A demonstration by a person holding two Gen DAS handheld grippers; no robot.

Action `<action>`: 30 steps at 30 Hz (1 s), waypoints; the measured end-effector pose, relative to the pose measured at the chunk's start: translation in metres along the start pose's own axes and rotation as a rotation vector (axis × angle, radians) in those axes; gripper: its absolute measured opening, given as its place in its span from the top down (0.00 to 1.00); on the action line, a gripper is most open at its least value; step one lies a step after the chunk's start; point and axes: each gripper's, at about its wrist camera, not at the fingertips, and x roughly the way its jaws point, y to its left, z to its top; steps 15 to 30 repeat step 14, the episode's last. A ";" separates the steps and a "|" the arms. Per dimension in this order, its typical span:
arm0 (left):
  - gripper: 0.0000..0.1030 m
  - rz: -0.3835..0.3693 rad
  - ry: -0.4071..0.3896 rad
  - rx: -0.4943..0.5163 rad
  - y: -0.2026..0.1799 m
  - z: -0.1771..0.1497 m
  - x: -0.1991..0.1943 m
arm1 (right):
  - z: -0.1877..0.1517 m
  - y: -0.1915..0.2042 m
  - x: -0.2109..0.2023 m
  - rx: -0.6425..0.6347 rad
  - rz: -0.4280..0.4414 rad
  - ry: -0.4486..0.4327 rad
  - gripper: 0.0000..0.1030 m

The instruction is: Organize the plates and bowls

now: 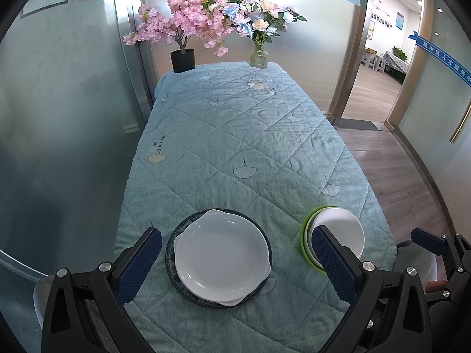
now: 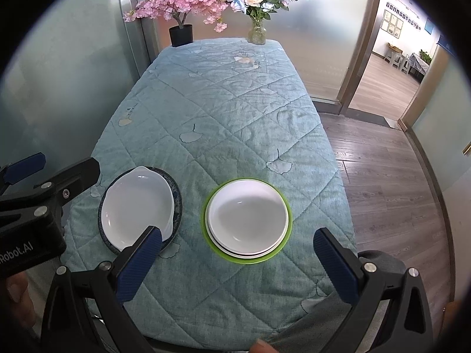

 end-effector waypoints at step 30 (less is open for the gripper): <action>0.01 0.004 -0.035 0.015 -0.003 -0.006 -0.002 | -0.002 0.001 -0.003 -0.012 0.035 -0.040 0.01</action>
